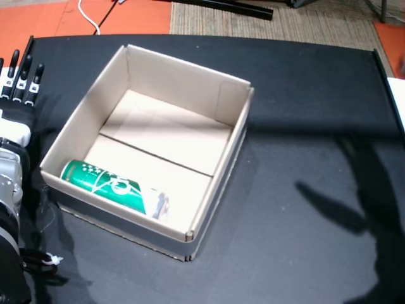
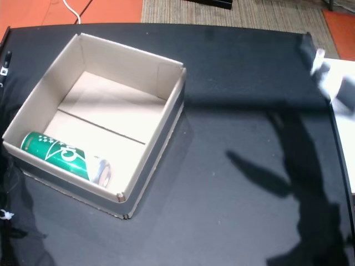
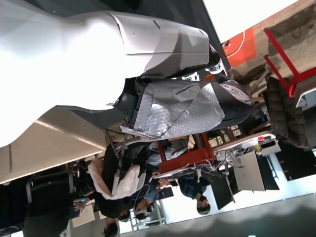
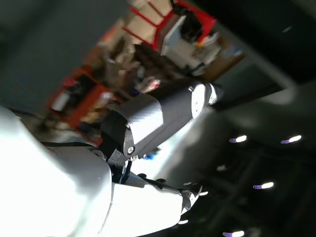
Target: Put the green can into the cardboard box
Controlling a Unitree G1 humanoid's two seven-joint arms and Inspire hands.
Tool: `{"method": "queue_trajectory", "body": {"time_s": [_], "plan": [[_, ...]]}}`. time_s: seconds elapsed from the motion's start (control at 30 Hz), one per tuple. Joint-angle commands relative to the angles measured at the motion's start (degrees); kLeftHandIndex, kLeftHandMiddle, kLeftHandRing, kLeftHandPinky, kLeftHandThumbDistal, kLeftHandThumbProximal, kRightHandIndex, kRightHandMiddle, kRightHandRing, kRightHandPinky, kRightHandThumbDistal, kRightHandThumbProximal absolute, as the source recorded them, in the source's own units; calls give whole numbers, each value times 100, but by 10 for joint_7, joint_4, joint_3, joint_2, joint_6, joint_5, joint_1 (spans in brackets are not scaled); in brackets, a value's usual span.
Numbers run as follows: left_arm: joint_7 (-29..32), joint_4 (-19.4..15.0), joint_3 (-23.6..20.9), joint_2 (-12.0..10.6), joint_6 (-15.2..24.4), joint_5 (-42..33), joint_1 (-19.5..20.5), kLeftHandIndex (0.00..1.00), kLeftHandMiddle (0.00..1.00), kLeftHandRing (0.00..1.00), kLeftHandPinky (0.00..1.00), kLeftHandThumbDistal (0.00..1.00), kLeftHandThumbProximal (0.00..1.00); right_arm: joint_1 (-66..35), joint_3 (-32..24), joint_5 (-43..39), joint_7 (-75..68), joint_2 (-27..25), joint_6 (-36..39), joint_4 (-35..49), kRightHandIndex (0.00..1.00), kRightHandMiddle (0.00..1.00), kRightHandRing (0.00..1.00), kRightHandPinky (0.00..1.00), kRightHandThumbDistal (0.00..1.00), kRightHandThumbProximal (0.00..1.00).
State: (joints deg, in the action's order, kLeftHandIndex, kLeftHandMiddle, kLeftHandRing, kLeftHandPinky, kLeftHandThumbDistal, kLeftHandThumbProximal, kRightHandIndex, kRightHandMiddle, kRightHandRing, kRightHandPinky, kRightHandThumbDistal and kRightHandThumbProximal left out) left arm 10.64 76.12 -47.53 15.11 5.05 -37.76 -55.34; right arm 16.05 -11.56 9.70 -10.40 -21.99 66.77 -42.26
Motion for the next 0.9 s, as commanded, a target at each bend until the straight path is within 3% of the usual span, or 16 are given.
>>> {"method": "queue_trajectory", "body": {"time_s": [0.0, 0.17, 0.23, 0.3, 0.37, 0.57, 0.63, 0.7, 0.8, 0.87], "plan": [[4, 3, 1, 9, -3, 4, 8, 56, 54, 64, 89, 0, 91, -25, -18, 29, -36, 24, 22, -2, 96, 98, 100, 100, 92, 49], [-5, 3, 3, 14, 0, 7, 8, 49, 51, 59, 83, 0, 89, -93, -39, 94, -139, 115, 53, -37, 97, 100, 100, 100, 78, 50], [-7, 3, 3, 14, 2, 7, 7, 46, 48, 56, 80, 0, 89, -112, -32, 120, -157, 132, 53, -32, 97, 100, 100, 100, 79, 50], [-4, 3, 2, 14, 2, 5, 8, 44, 47, 55, 79, 0, 90, -124, -24, 154, -176, 136, 52, -30, 97, 100, 100, 100, 80, 50], [1, 2, 2, 13, 3, 4, 9, 45, 47, 56, 80, 0, 90, -129, -16, 177, -187, 133, 48, -28, 97, 100, 100, 100, 88, 49], [-3, 3, -2, 14, -1, 1, 9, 48, 50, 60, 82, 0, 87, -142, 6, 178, -196, 132, 59, -27, 100, 100, 100, 100, 84, 51], [-2, 2, -1, 14, 0, 3, 9, 50, 52, 61, 84, 0, 86, -151, 14, 177, -196, 137, 59, -26, 98, 100, 100, 100, 88, 45], [0, 2, 3, 14, 2, 7, 9, 53, 55, 65, 88, 0, 86, -156, 24, 173, -190, 137, 46, -22, 97, 100, 100, 100, 88, 47], [6, 2, 0, 14, 0, 3, 9, 56, 56, 65, 86, 0, 85, -150, 30, 172, -188, 132, 36, -19, 99, 100, 100, 100, 91, 48], [3, 1, -1, 12, 1, 0, 8, 58, 58, 66, 86, 0, 85, -148, 33, 173, -189, 130, 33, -16, 100, 100, 100, 100, 88, 47]]}}
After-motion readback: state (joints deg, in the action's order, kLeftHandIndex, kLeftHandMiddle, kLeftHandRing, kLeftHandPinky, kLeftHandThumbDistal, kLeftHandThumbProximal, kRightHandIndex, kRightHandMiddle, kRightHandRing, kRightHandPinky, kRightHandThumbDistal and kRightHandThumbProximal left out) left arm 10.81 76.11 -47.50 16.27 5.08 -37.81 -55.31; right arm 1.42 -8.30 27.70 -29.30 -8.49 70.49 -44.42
